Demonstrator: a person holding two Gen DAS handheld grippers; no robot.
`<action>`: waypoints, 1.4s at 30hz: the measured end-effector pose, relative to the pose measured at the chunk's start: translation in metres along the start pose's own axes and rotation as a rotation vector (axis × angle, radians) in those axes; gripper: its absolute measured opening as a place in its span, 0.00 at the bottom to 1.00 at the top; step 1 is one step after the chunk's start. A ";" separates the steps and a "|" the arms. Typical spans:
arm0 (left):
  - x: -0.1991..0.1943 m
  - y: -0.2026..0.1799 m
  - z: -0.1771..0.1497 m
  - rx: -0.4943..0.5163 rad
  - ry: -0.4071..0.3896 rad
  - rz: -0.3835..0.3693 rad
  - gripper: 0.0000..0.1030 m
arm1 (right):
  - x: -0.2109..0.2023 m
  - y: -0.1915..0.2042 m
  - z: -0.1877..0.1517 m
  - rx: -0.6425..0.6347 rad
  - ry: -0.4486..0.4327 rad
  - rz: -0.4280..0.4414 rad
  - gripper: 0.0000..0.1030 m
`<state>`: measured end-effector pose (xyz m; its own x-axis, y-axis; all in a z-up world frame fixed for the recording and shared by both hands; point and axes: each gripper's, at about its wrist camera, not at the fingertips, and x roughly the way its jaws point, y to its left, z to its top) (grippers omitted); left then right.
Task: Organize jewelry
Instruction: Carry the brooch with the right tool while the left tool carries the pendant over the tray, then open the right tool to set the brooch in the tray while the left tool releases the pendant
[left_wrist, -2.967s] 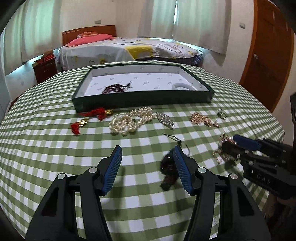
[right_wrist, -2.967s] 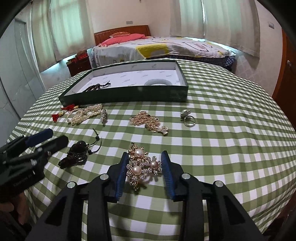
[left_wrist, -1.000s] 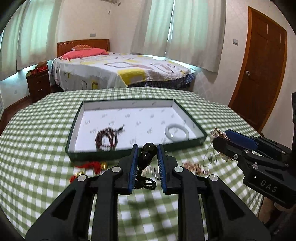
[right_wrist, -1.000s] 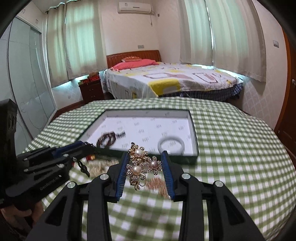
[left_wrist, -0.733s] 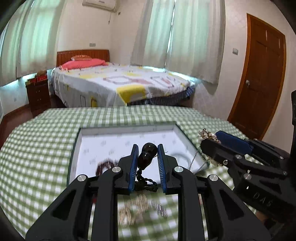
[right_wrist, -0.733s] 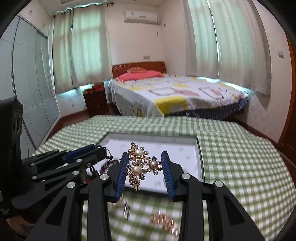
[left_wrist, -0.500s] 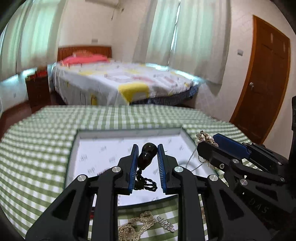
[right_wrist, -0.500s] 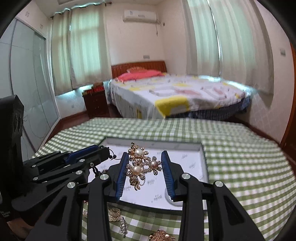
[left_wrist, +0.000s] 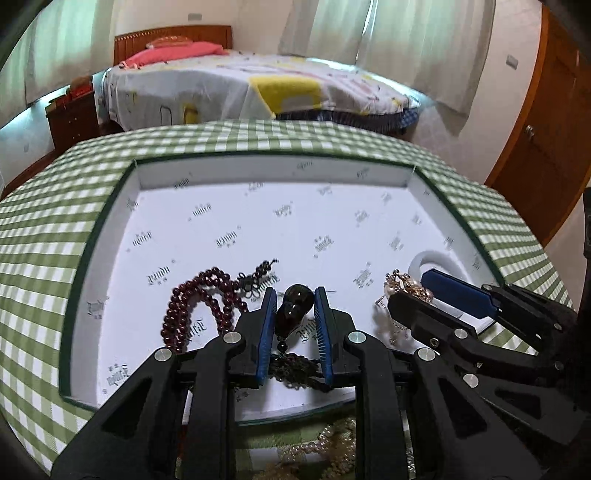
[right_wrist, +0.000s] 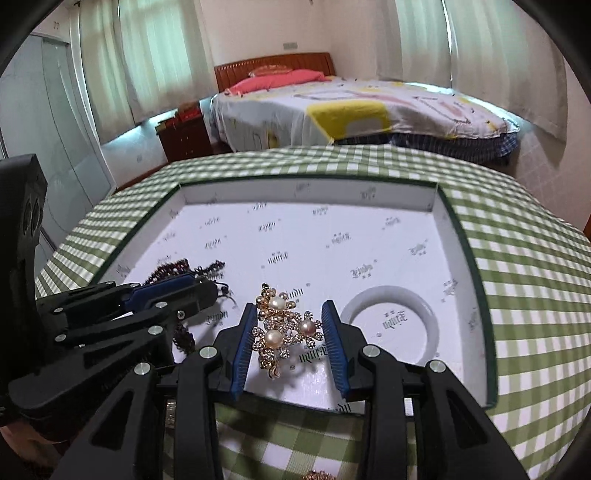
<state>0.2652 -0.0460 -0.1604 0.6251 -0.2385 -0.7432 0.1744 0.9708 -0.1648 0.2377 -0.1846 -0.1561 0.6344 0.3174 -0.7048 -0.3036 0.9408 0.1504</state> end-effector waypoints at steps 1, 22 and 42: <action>0.004 0.001 0.000 -0.003 0.015 -0.003 0.20 | 0.003 0.000 -0.001 -0.002 0.007 0.001 0.36; 0.009 0.003 0.000 -0.012 0.032 -0.015 0.25 | 0.013 -0.012 -0.002 0.041 0.057 0.015 0.42; -0.007 0.004 0.003 -0.022 -0.011 -0.002 0.60 | -0.011 -0.021 -0.003 0.059 0.005 -0.017 0.50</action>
<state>0.2635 -0.0408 -0.1542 0.6333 -0.2403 -0.7356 0.1588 0.9707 -0.1803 0.2351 -0.2079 -0.1532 0.6355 0.3004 -0.7112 -0.2500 0.9516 0.1787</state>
